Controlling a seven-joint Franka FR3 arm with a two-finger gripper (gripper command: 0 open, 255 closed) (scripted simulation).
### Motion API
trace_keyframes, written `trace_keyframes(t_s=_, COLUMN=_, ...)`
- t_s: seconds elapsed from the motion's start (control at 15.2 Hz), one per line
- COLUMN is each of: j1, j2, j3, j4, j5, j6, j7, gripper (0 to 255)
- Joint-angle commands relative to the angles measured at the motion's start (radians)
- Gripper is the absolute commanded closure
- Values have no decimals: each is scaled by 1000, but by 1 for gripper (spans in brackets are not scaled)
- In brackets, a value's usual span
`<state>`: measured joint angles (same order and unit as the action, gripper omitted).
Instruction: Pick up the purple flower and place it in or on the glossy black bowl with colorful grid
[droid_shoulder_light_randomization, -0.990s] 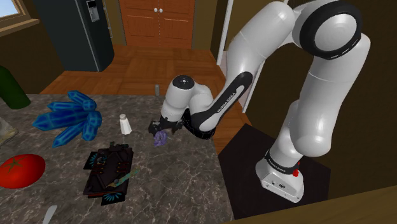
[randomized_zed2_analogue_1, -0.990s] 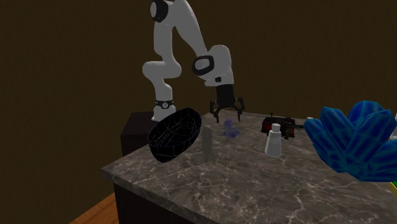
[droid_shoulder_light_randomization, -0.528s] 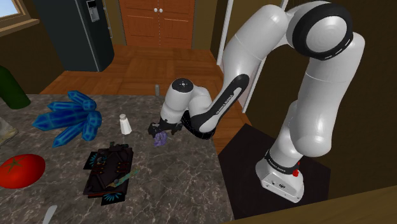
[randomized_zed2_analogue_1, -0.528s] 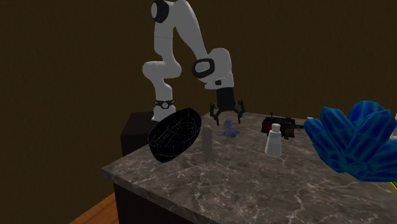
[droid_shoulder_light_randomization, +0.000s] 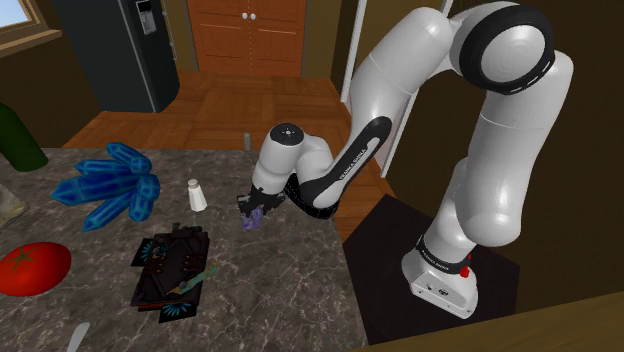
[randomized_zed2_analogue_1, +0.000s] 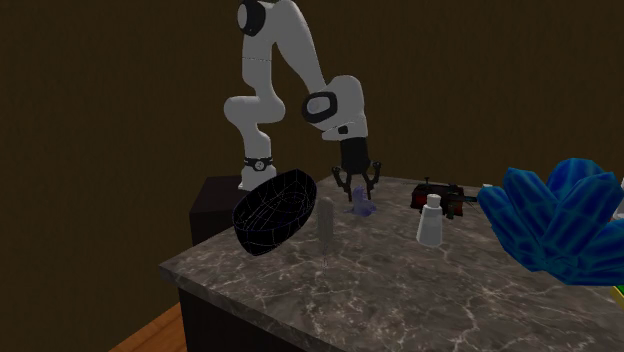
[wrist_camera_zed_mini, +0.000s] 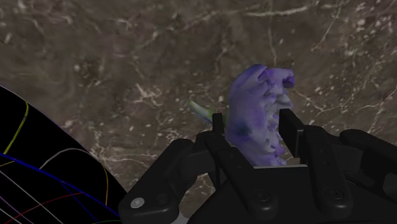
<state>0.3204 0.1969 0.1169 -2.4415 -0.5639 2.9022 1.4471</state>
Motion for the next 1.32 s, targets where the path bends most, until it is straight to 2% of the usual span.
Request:
trace_keyframes(t_s=0.0, j1=0, j2=0, j3=0, j4=0, j5=0, j6=0, j7=0, gripper=255)
trace_keyframes(t_s=0.2, j1=0, j2=0, j3=0, j4=0, j5=0, j6=0, j7=0, gripper=255)
trace_keyframes(t_s=0.66, j1=-34, j2=-93, j3=58, j4=-10, j5=136, j6=-77, j7=-117, gripper=255)
trace_keyframes(t_s=1.25, j1=-38, j2=-201, j3=84, j4=2, j5=275, j6=-187, j7=-234, gripper=255)
